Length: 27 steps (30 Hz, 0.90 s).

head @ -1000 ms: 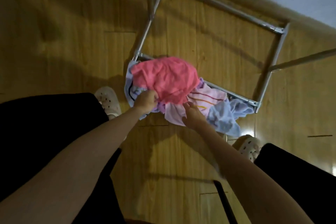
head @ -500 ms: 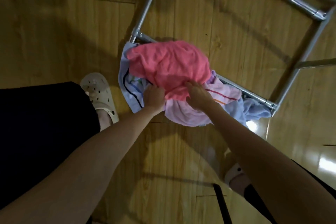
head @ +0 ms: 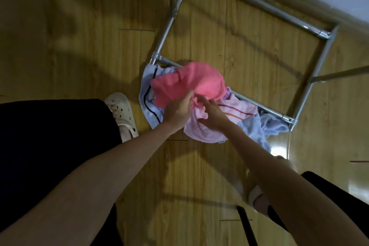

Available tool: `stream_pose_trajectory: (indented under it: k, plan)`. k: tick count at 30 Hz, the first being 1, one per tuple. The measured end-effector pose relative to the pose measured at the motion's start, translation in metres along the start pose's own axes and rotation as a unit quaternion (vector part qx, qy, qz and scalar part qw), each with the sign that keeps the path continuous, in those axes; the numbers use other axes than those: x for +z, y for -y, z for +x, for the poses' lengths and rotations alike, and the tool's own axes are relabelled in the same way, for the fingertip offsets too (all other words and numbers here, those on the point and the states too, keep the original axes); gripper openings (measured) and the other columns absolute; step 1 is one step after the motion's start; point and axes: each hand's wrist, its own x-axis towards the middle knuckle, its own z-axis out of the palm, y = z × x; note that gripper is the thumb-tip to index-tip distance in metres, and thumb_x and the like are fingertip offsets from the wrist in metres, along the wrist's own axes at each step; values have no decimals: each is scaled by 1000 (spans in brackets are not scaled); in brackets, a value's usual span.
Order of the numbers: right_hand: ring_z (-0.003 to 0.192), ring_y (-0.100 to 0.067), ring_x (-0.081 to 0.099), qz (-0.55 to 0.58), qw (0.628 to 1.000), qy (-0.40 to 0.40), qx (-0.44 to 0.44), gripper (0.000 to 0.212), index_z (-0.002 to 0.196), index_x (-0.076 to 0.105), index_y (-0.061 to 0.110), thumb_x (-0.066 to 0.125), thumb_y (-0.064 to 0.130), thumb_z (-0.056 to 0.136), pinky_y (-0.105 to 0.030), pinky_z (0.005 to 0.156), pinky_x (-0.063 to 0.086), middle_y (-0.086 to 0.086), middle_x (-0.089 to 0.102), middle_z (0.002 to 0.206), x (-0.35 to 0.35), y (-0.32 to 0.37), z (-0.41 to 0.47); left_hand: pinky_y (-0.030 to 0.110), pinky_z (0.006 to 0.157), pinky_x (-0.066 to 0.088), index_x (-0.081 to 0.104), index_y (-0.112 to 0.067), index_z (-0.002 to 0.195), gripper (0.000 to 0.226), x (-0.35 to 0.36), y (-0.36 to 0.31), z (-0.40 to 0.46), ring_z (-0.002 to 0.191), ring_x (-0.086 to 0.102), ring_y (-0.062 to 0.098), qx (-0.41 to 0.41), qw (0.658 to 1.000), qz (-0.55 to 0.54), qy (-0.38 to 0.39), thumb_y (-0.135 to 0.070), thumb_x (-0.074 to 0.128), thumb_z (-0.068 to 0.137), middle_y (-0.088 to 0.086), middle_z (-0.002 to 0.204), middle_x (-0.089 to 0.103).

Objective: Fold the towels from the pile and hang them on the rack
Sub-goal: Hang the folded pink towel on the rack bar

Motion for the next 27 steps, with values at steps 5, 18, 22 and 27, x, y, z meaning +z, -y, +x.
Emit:
stream_pose_trajectory:
  k: [5,18,22,27]
  plan:
    - [96,-39,53,31,995,-85,-36,54,127,52,1,70,15,77,-46,86,45,-24,53,104,-28,24,-38,40,51,47,52,-12,99,10,-29,-54,-21,59,57,22,70,997,-17,3,-20,46,99,-1,69,54]
    - [82,-25,60,73,954,-270,-104,13,98,67,-2,62,0,86,-31,76,45,-15,62,98,-163,77,-209,30,55,29,46,-25,80,22,-159,-194,-76,57,40,16,111,986,-96,81,-12,59,92,13,65,49]
    - [74,-10,53,163,931,-303,-121,8,95,64,9,56,7,92,-27,70,43,1,59,81,-181,110,-259,31,56,28,49,-25,80,21,-196,-235,-102,60,42,19,161,974,-112,113,-13,63,90,11,66,51]
    - [70,-2,47,269,859,-407,-157,14,84,55,14,50,7,95,-20,67,40,11,52,72,-193,150,-305,8,54,41,61,-16,81,9,-233,-271,-143,54,54,-7,178,973,-85,119,-13,69,83,-11,68,61]
